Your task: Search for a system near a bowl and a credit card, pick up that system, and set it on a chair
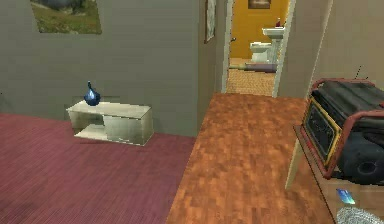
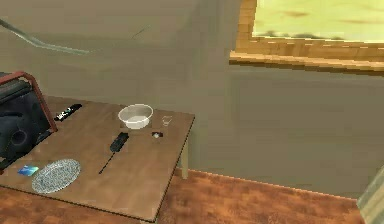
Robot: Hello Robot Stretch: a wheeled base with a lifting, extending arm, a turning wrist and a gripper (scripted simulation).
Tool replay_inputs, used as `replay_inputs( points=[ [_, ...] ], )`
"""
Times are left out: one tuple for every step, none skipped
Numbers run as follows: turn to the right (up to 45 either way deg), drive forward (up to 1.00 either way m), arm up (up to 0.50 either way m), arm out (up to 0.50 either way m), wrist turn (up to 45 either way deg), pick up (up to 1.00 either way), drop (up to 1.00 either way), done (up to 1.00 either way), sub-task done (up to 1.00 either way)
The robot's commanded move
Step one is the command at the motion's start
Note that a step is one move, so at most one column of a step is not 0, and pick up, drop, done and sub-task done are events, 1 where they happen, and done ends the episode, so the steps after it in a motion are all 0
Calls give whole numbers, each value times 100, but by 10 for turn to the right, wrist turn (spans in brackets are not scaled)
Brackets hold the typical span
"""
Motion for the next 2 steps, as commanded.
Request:
replay_inputs(
  points=[
    [0,15,0,0,0,0,0,0,0],
    [-120,0,0,0,0,0,0,0,0]
  ],
)
